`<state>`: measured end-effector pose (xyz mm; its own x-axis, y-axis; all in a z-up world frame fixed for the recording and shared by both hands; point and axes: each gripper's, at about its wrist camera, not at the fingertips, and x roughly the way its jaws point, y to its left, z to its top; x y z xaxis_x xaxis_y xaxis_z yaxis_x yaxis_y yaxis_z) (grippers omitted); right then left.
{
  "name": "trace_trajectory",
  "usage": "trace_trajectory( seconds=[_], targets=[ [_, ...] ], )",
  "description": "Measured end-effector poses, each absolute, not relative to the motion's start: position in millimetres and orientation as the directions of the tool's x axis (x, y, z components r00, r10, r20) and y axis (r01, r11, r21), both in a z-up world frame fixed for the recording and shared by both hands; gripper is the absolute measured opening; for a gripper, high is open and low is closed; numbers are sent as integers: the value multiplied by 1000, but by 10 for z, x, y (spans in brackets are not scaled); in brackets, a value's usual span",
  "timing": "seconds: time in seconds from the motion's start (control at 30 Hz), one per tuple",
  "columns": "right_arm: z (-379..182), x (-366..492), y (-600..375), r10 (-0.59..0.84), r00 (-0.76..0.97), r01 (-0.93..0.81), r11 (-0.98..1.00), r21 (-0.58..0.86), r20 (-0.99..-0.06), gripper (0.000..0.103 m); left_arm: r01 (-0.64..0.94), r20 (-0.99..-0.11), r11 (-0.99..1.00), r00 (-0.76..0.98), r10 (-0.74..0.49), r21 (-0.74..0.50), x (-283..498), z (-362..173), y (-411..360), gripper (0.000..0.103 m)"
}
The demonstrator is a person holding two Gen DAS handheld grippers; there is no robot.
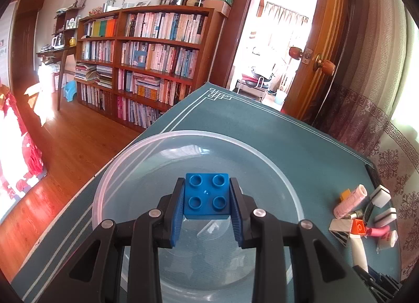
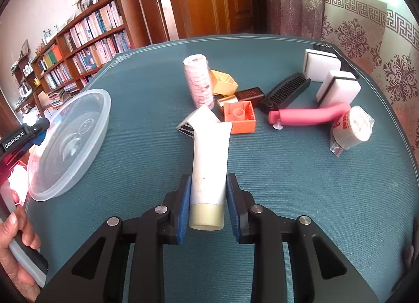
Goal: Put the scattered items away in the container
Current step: 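Carry the blue brick into the clear bowl and release it while the right tool grasps the white cream tube, then lower the white cream tube into the clear bowl and open the right tool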
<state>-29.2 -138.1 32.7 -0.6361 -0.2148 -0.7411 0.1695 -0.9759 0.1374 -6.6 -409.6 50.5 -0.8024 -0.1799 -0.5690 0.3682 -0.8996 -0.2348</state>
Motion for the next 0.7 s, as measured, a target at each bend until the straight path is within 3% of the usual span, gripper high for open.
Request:
trace_trajectory(
  seconds=[0.07,0.2,0.47,0.57,0.7],
  targets=[
    [401,-293,-1436,-253,-636,192,-967,168,-729,28,378,-570,-892,-802,-180,-250,-48,492,-4129,35],
    [507,-330,-1596,-330,-621,239,-944,229,-711,28,403,-563,-879,-801,-204,-256,11,500,-4177,64],
    [678,-419,-2076,-443,-596,342,-895,287,-670,28,436,-547,-858,-803,-236,-270,44,534,-4265,71],
    [728,-456,-2278,-458,-596,377,-885,274,-659,28,459,-549,-844,-796,-253,-277,77,528,-4314,80],
    [711,-516,-2507,-474,-577,410,-873,266,-665,28,470,-540,-843,-795,-276,-261,87,560,-4288,80]
  ],
)
